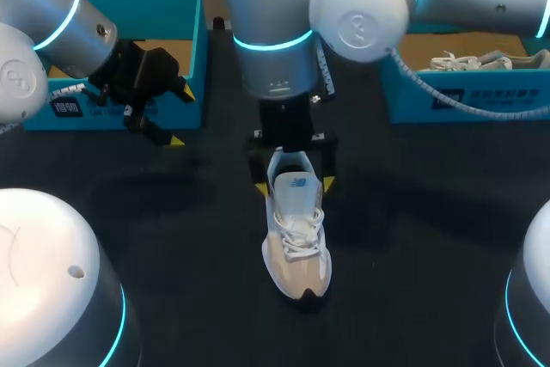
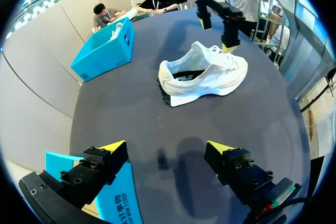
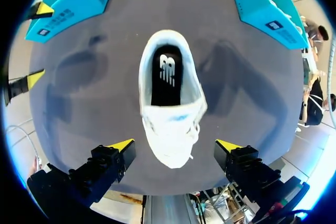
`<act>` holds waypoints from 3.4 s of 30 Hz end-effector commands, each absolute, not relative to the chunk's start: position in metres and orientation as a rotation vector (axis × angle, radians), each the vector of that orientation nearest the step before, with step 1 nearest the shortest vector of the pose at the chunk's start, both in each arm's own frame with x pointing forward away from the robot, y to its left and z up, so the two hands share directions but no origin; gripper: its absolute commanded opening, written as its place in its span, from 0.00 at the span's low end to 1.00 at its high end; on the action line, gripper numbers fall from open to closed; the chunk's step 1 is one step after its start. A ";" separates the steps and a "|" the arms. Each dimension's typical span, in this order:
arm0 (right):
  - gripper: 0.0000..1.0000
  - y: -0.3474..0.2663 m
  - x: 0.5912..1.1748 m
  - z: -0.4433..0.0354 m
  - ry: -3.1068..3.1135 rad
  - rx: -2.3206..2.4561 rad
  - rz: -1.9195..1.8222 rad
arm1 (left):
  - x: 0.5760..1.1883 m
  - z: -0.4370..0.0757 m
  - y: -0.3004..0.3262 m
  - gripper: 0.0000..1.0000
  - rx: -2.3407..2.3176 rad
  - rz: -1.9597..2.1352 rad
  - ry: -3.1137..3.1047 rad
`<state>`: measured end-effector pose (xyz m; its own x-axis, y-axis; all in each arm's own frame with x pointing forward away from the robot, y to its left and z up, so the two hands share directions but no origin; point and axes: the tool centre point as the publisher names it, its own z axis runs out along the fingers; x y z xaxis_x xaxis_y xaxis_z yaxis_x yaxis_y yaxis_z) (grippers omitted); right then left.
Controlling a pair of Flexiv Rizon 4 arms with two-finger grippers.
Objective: Take the shoe out of the shoebox, open the shoe tongue, remove and reinsert the insole, then place the shoe into the shoebox
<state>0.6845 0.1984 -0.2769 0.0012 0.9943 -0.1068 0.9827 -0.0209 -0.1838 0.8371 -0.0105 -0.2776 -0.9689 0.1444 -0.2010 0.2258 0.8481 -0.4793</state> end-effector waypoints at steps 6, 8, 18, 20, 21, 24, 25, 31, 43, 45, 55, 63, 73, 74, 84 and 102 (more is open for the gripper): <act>0.31 0.191 0.664 -0.279 -2.131 -2.215 0.289 | 0.836 -0.278 -0.010 1.00 0.289 -0.769 2.867; 0.30 0.190 0.663 -0.280 -2.129 -2.218 0.290 | 0.836 -0.278 -0.010 1.00 0.289 -0.769 2.867; 0.27 0.192 0.683 -0.299 -2.164 -2.129 0.234 | 0.836 -0.278 -0.010 1.00 0.289 -0.769 2.867; 0.28 0.194 0.688 -0.303 -2.171 -2.115 0.226 | 0.836 -0.278 -0.010 1.00 0.289 -0.769 2.867; 0.29 0.194 0.690 -0.306 -2.173 -2.104 0.223 | 0.836 -0.278 -0.010 1.00 0.289 -0.769 2.867; 0.32 0.196 0.696 -0.317 -2.180 -2.076 0.211 | 0.836 -0.278 -0.010 1.00 0.289 -0.769 2.867; 0.32 0.197 0.699 -0.320 -2.182 -2.071 0.211 | 0.836 -0.278 -0.010 1.00 0.289 -0.769 2.867; 0.33 0.203 0.713 -0.331 -2.194 -2.030 0.235 | 0.836 -0.278 -0.010 1.00 0.289 -0.769 2.867; 0.33 0.199 0.710 -0.315 -2.196 -2.083 0.226 | 0.836 -0.278 -0.010 1.00 0.289 -0.769 2.867; 0.34 0.199 0.713 -0.320 -2.198 -2.074 0.226 | 0.836 -0.278 -0.010 1.00 0.289 -0.769 2.867; 0.35 0.195 0.722 -0.326 -2.218 -2.041 0.204 | 0.836 -0.278 -0.010 1.00 0.289 -0.769 2.867; 0.43 0.191 0.725 -0.307 -2.428 -1.923 0.075 | 0.836 -0.278 -0.010 1.00 0.289 -0.769 2.867; 0.49 0.193 0.754 -0.286 -2.836 -1.466 -0.011 | 0.836 -0.278 -0.010 1.00 0.289 -0.769 2.867; 0.49 0.193 0.757 -0.284 -2.867 -1.417 -0.013 | 0.836 -0.278 -0.010 1.00 0.289 -0.769 2.867; 0.87 0.205 0.779 -0.283 -3.096 -0.947 -0.008 | 0.836 -0.278 -0.010 1.00 0.289 -0.769 2.867; 1.00 0.199 0.793 -0.288 -3.182 -0.771 -0.094 | 0.836 -0.278 -0.010 1.00 0.289 -0.769 2.867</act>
